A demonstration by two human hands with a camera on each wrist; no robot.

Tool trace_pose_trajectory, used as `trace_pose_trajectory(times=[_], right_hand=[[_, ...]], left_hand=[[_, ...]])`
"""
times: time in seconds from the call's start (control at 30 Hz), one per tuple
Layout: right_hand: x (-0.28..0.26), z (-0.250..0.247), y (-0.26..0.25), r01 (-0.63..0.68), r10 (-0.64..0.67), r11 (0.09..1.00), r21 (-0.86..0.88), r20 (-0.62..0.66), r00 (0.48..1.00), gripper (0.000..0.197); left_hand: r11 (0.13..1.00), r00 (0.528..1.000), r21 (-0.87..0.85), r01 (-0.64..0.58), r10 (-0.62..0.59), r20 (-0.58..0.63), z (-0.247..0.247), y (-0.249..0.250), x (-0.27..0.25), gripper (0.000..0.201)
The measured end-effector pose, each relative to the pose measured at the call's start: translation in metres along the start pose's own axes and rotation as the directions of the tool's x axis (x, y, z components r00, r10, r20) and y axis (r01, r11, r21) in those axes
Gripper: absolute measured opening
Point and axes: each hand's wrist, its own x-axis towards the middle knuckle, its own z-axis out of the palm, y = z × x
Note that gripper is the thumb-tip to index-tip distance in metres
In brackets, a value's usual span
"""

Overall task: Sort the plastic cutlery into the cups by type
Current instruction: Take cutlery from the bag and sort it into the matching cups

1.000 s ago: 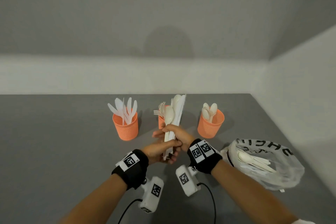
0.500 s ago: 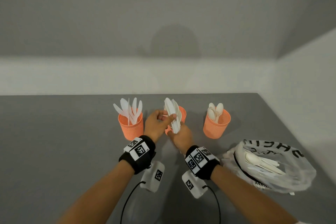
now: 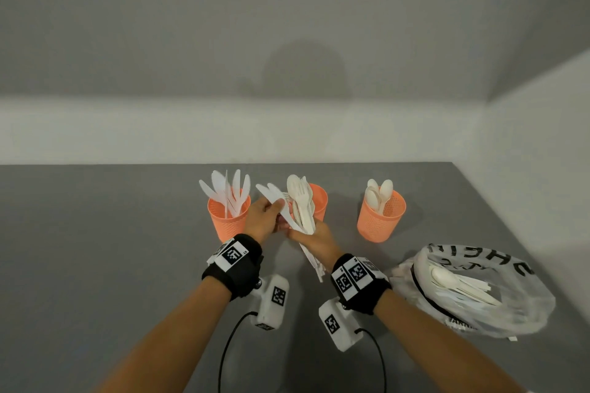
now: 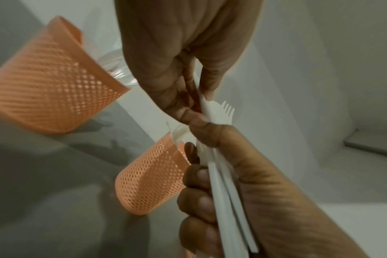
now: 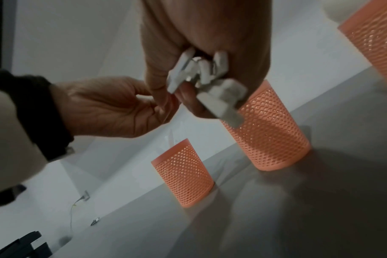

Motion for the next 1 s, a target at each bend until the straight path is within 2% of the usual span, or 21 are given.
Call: trace_pose_trajectory(times=[0.13, 0.2, 0.27, 0.33, 0.37, 0.43, 0.47, 0.5, 0.57, 0.6, 0.67, 0.73, 0.83, 1.0], right_hand=[[0.002, 0.003, 0.001, -0.018, 0.016, 0.999, 0.041, 0.039, 0.999, 0.029], [0.002, 0.004, 0.001, -0.026, 0.021, 0.996, 0.083, 0.055, 0.998, 0.031], [0.002, 0.004, -0.002, -0.046, 0.041, 0.995, 0.084, 0.057, 0.998, 0.023], [0.005, 0.001, -0.002, -0.104, 0.102, 0.993, 0.059, 0.034, 0.994, 0.023], [0.006, 0.000, -0.003, -0.129, 0.128, 0.990, 0.049, 0.024, 0.992, 0.026], [0.008, -0.001, -0.003, -0.152, 0.151, 0.988, 0.036, 0.020, 0.988, 0.028], [0.008, -0.002, -0.005, -0.147, 0.146, 0.988, 0.037, 0.027, 0.989, 0.027], [0.008, -0.002, -0.006, -0.138, 0.137, 0.990, 0.035, 0.028, 0.990, 0.027], [0.009, -0.002, -0.006, -0.100, 0.100, 0.995, 0.008, 0.021, 0.995, 0.021], [0.009, -0.001, -0.005, -0.065, 0.065, 0.998, -0.017, 0.015, 0.998, 0.015], [0.011, 0.000, -0.002, 0.003, -0.003, 0.995, -0.103, -0.003, 1.000, 0.008], [0.011, 0.002, 0.000, 0.034, -0.040, 0.986, -0.164, -0.034, 0.999, 0.010], [0.008, 0.001, -0.001, 0.062, -0.083, 0.966, -0.251, -0.073, 0.994, 0.047], [0.003, -0.007, -0.010, 0.045, -0.099, 0.930, -0.365, -0.132, 0.986, 0.042]], left_hand=[[1.000, 1.000, -0.013, 0.015, -0.015, -0.004, -0.004, -0.005, 0.000, 0.026], [0.998, 1.000, -0.060, 0.029, -0.029, 0.009, -0.008, -0.002, -0.003, 0.017], [0.992, 0.999, -0.123, 0.037, -0.036, 0.016, -0.014, 0.004, -0.006, 0.012], [0.984, 0.999, -0.176, -0.017, 0.008, -0.054, -0.024, 0.014, -0.005, 0.010], [0.986, 0.990, -0.151, -0.075, 0.056, -0.131, -0.031, 0.020, -0.001, 0.011], [0.977, 0.937, -0.033, -0.212, 0.194, -0.292, -0.049, 0.034, 0.010, 0.013], [0.959, 0.897, 0.029, -0.282, 0.274, -0.347, -0.058, 0.043, 0.015, 0.020], [0.932, 0.853, 0.111, -0.344, 0.359, -0.379, -0.067, 0.051, 0.021, 0.035], [0.864, 0.775, 0.279, -0.418, 0.500, -0.386, -0.082, 0.063, 0.029, 0.064], [0.829, 0.749, 0.363, -0.425, 0.547, -0.373, -0.087, 0.068, 0.033, 0.072], [0.755, 0.731, 0.516, -0.404, 0.605, -0.314, -0.093, 0.070, 0.040, 0.078], [0.681, 0.741, 0.622, -0.386, 0.630, -0.230, -0.096, 0.063, 0.046, 0.075], [0.633, 0.776, 0.680, -0.371, 0.613, -0.148, -0.096, 0.039, 0.053, 0.064], [0.641, 0.868, 0.711, -0.291, 0.488, -0.085, -0.090, 0.001, 0.056, 0.048]])
